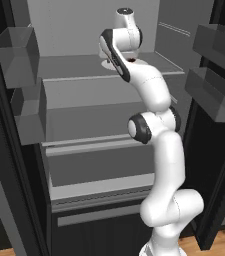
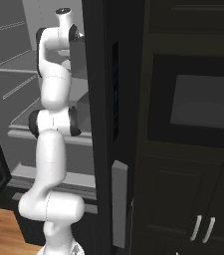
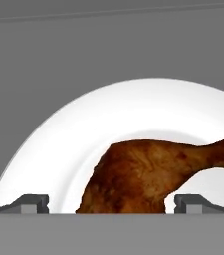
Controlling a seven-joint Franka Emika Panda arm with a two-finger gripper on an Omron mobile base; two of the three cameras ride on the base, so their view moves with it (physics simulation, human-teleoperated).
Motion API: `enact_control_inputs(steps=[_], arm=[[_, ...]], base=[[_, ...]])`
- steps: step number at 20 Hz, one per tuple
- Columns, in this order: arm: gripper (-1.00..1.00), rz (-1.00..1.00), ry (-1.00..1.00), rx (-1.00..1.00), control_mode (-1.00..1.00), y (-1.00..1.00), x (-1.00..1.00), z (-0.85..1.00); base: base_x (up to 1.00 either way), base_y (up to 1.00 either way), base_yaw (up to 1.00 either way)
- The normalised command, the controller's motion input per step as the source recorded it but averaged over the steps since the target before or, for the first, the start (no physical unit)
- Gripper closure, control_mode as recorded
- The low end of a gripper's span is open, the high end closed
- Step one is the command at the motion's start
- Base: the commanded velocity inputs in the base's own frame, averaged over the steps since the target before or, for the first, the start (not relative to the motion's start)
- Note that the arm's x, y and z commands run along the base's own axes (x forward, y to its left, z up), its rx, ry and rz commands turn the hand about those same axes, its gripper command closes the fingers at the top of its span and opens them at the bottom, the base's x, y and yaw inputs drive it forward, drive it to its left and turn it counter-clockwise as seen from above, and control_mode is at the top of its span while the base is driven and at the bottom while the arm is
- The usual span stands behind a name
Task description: Retrieve the chicken drumstick from the fridge and place it on the cutting board.
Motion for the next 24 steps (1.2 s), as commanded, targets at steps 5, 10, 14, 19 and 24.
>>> enact_control_inputs(steps=[5,10,14,19,24], arm=[[-1.0,0.0,0.0,0.0,-1.0,0.0,0.0,-0.03],[-1.0,0.0,0.02,0.0,-1.0,0.0,0.0,-0.11],[-1.0,0.0,0.03,0.0,-1.0,-0.01,0.0,-0.07],[-1.0,0.0,0.0,0.0,-1.0,-0.01,0.0,-0.07],[1.0,0.0,0.0,0.0,-1.0,0.0,0.0,0.0]], base=[[0.0,0.0,0.0],[0.0,0.0,0.0],[0.0,0.0,0.0],[0.0,0.0,0.0],[0.0,0.0,0.0]])
